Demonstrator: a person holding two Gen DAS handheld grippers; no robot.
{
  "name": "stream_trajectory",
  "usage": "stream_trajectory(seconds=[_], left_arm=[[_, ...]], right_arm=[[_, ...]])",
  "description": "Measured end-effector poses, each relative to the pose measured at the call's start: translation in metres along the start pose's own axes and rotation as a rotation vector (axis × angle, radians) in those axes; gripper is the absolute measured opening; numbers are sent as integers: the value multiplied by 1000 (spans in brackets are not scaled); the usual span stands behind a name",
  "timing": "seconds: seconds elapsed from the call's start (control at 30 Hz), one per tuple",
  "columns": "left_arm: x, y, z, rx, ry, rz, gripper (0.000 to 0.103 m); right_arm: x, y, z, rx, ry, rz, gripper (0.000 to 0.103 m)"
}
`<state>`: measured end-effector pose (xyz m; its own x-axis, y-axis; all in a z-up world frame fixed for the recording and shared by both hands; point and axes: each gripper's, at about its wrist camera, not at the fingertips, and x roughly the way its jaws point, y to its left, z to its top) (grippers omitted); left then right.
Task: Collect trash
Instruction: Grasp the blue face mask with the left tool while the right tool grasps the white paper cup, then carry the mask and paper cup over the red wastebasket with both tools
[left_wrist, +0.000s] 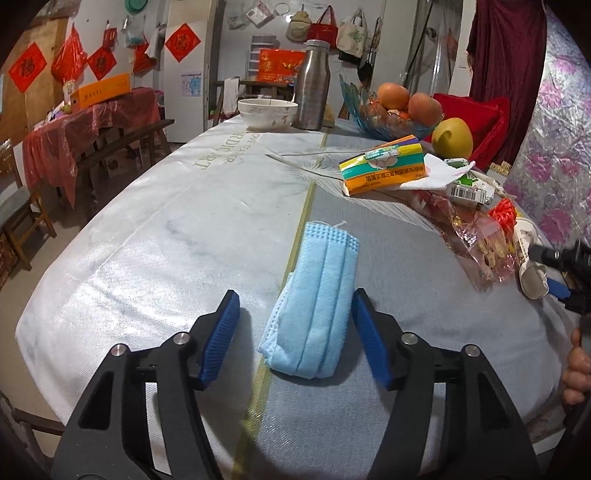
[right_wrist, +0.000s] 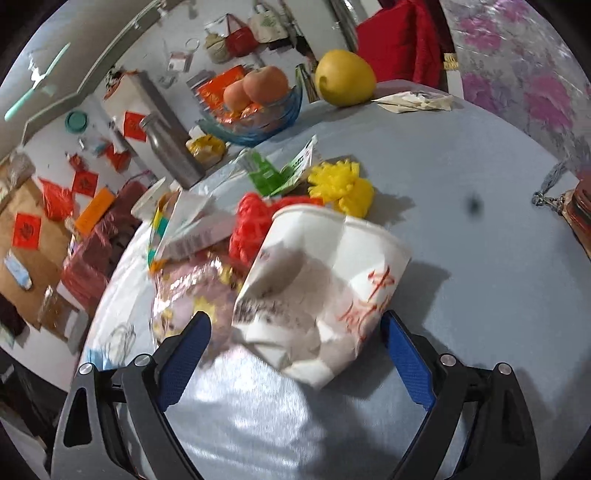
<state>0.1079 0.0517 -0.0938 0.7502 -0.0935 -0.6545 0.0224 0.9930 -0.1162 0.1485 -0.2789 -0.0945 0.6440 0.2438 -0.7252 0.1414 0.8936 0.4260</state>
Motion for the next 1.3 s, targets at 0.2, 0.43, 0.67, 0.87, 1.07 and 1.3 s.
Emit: stream_trajectory(seconds=[0.2,0.43,0.67,0.87,1.07,1.3], left_arm=[[-2,1,-1,1,-3,2,64],[-26,18,12,-63,-35,-79,43],[-66,22,22,-59,-115,-83,39],[-91,25,25,-38,-155,-71,36],[-69,2,17,30,-95,-80,64],[-7,-3,9,46,38,-37,35]], right_arm=[[3,1,2,-45,-39,9,77],[-37,13,1,-105,-151,89,77],[-68,30,-6,-144,-186,175,77],[-83,39,-12,-167,-198,217,77],[-87,45,-20,-188,-194,221,77],[-83,44,-21,-190,-177,229,77]])
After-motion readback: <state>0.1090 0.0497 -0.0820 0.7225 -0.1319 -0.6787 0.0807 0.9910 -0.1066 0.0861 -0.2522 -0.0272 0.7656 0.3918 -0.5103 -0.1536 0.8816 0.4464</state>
